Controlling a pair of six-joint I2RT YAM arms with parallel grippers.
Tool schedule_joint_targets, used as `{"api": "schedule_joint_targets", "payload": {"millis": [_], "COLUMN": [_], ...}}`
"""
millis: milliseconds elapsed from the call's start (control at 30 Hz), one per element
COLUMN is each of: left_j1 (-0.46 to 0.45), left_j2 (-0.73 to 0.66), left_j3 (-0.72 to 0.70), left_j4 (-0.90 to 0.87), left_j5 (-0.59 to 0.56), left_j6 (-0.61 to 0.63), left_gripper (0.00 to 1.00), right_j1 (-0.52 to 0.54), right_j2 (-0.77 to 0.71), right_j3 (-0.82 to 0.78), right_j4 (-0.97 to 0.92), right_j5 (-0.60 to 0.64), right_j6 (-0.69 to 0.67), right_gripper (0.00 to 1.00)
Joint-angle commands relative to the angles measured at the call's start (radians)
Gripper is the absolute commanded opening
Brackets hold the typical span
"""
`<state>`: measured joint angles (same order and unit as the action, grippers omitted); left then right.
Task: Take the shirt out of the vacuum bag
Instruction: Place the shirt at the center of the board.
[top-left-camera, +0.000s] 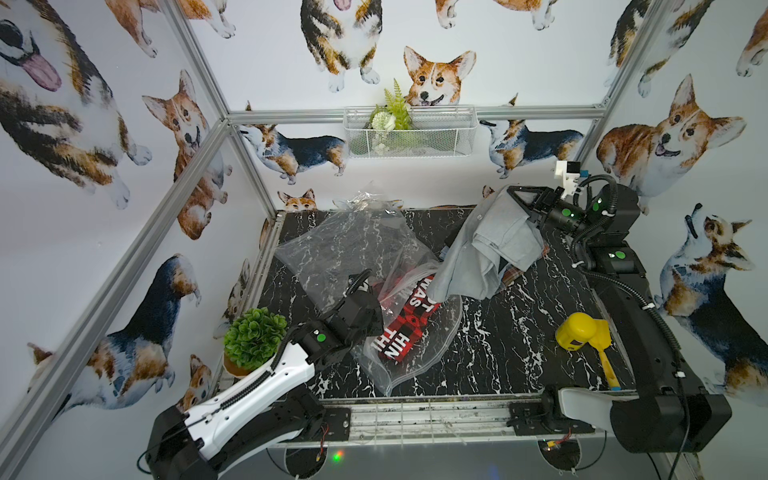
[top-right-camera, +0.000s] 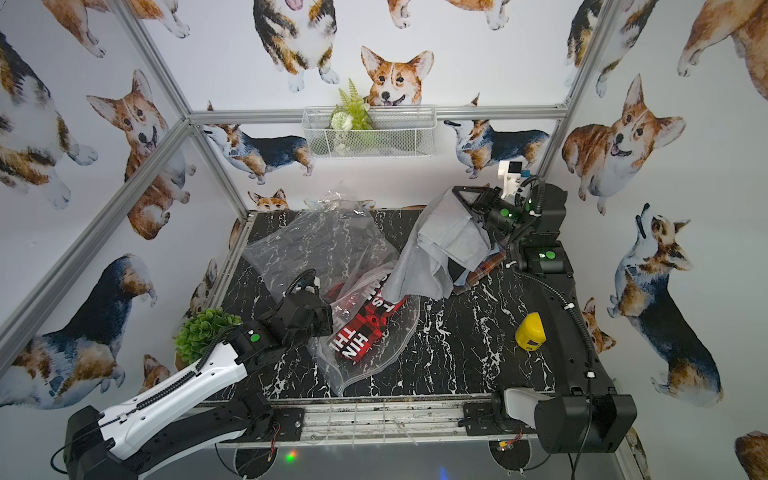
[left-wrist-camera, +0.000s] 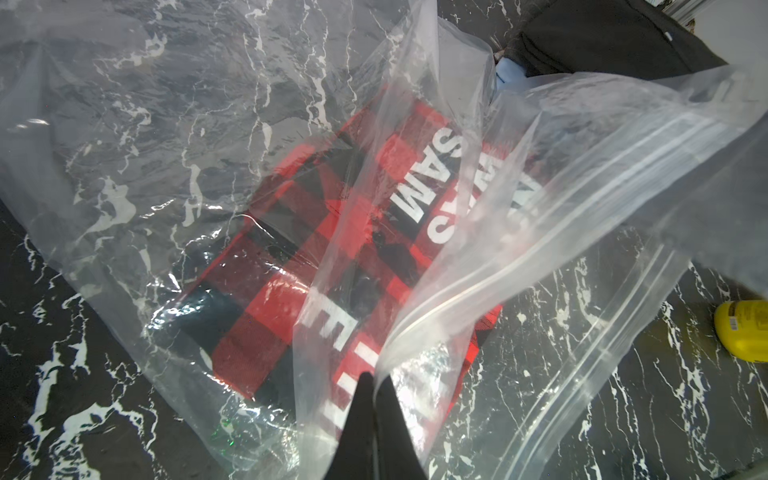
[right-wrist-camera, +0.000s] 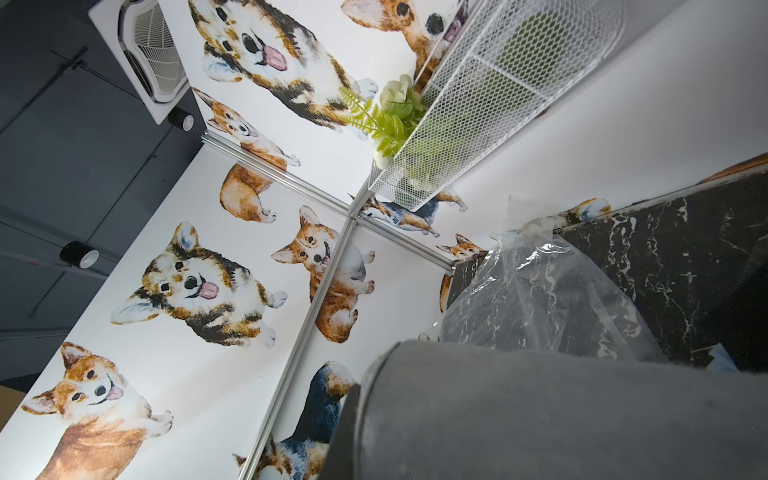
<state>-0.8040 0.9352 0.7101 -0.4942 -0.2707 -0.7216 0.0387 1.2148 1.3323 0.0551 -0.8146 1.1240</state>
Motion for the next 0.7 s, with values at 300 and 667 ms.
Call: {"api": "schedule_joint_targets", "payload": {"millis": [300, 667], "left_j1": [0.003, 0.003], "left_j2": [-0.009, -0.012], "left_j3": [-0.006, -0.006], "left_j4": [0.004, 0.010], "left_j5": [0.007, 0.018], "left_j6": [-0.024, -0.030], "left_gripper": [0.00, 0.00], "right_j1": [-0.004, -0.006], "right_j2": [-0.127, -0.215], "right_j3": [-0.045, 0.085], "right_j4": [0.112, -0.144], "right_j5": [0.006, 0.056], "right_j6": [0.089, -0.070], "right_gripper": [0.00, 0.00]}}
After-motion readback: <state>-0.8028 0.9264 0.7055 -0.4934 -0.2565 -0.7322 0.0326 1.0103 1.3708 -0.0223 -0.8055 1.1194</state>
